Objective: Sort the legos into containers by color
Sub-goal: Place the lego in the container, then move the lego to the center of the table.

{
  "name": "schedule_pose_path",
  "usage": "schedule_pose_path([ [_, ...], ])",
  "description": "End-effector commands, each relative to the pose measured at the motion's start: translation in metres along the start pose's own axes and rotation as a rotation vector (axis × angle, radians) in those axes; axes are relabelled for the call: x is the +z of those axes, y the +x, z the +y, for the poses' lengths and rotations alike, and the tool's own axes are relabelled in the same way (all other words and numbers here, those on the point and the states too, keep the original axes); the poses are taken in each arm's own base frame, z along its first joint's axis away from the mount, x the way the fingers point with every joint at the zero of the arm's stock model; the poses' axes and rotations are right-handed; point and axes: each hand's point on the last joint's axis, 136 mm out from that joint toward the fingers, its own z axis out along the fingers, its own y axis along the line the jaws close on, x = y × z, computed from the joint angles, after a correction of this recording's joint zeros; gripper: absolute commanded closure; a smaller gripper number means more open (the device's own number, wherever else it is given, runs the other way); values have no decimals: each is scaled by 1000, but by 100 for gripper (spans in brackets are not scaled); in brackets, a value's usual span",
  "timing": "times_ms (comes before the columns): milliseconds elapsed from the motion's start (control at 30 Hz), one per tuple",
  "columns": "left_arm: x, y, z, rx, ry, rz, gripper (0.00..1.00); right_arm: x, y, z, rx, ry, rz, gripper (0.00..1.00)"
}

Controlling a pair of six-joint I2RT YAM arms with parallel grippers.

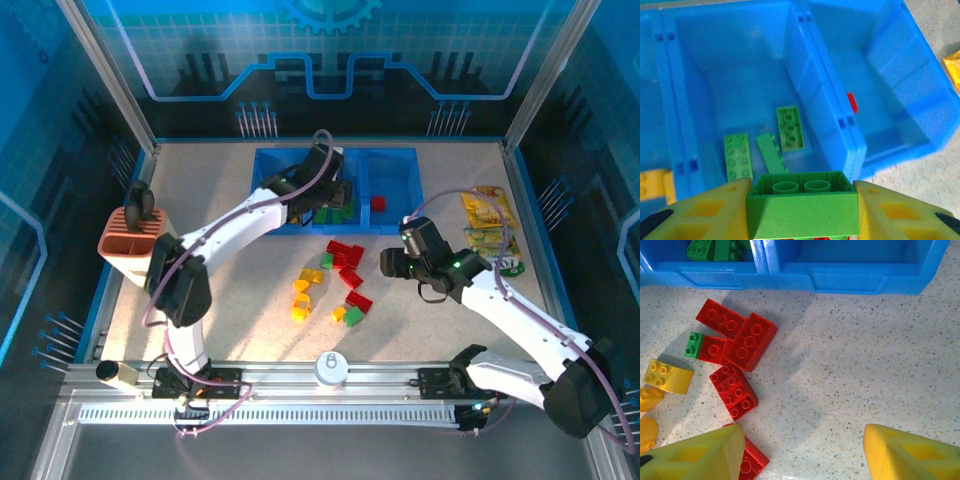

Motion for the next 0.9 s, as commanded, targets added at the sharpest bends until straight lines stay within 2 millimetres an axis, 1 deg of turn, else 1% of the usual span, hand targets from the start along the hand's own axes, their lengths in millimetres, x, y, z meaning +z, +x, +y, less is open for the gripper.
schedule_pose_path([
  [0,27,-2,3,47,-29,39,52,-1,8,-6,33,0,18,35],
  [100,42,-3,4,49,-44,58,52,-4,11,-6,37,-10,13,35],
  [200,50,-5,6,52,-50,54,48,-6,13,-5,31,-25,13,35],
  [233,51,-6,7,50,-49,52,45,-7,13,-4,30,-30,13,35],
  [300,53,-8,9,46,-51,54,32,-7,15,-1,25,-43,21,34],
  [367,48,-12,8,46,-50,58,23,-7,15,2,20,-54,24,33],
  [467,27,-19,1,43,-18,24,17,-7,15,10,-2,-79,23,32],
  [567,-3,-27,-2,30,13,-29,16,-5,16,22,-51,-98,34,31],
  [633,-24,-26,-2,16,33,-58,16,-3,15,34,-94,-107,44,31],
  [700,-46,-19,2,-4,51,-89,17,-1,14,50,-151,-107,55,32],
  [733,-53,-14,6,-17,53,-100,17,-1,11,58,-169,-111,53,32],
  [867,-78,24,31,-67,28,-107,18,15,8,92,-232,-140,92,37],
])
